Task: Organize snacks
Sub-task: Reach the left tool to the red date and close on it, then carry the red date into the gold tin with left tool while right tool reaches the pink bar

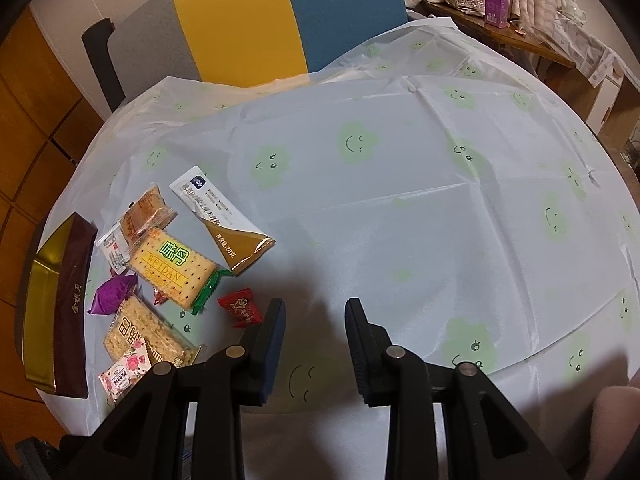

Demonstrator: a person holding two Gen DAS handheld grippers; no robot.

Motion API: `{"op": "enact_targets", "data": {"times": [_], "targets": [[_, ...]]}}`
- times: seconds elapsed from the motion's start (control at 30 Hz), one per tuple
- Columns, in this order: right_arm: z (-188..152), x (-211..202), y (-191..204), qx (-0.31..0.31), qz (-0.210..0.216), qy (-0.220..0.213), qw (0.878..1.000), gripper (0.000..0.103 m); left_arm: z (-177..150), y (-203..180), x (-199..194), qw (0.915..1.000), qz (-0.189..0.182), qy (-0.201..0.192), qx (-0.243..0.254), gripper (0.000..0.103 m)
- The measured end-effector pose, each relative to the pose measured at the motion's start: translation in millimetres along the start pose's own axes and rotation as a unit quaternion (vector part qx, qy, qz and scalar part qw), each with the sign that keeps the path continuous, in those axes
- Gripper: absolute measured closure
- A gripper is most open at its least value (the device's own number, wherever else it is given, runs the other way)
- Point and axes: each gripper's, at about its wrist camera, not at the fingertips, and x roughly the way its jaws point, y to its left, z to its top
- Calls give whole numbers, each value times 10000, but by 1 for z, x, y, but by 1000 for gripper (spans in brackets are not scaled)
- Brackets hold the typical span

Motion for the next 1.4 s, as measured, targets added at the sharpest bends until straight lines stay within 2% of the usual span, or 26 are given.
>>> {"op": "enact_targets", "data": {"times": [0.13,0.2,0.27,0.37,0.47,0.53,0.57,0.6,0.67,0.8,1.0,1.13,1.2,1.3,1.4], "targets": [[0,-1,1,-31,-29,-17,10000,70,23,11,2,9999,-56,-33,95,98],[0,-2,2,-59,-52,-44,10000,70,36,10,8,9996,-120,68,242,74],[0,-3,1,-53,-41,-57,10000,69,47,10,17,9987,-90,153,483,66],[1,-3,-1,-1,-9,-60,10000,69,57,10,34,9953,-134,444,845,65],[2,-5,-3,49,29,-76,10000,69,59,6,55,9859,-131,819,1453,66],[2,-5,-4,84,58,-87,9999,69,60,8,63,9827,-212,954,1571,65],[2,-6,-4,97,62,-92,9999,68,63,10,64,9829,-258,970,1546,67],[2,-6,-5,105,61,-101,9999,68,65,12,66,9826,-293,1010,1531,80],[3,-7,-5,122,69,-120,9998,68,64,12,66,9832,-258,934,1545,80],[3,-7,-6,152,72,-135,9998,68,60,14,55,9906,-237,688,1155,80],[2,-6,-5,105,90,-113,9998,68,42,8,2,9984,-191,-83,525,80],[-1,-3,6,-175,243,-10,9996,68,12,6,-22,9997,-203,-162,21,80],[-3,-2,15,-376,318,45,9988,68,-3,9,-30,9996,-70,-172,-221,80],[-9,0,33,-743,617,169,9952,68,-22,20,-44,9972,98,-212,-709,80],[-18,0,57,-1182,1289,416,9837,68,-41,34,-58,9931,335,-256,-1098,80]]}}
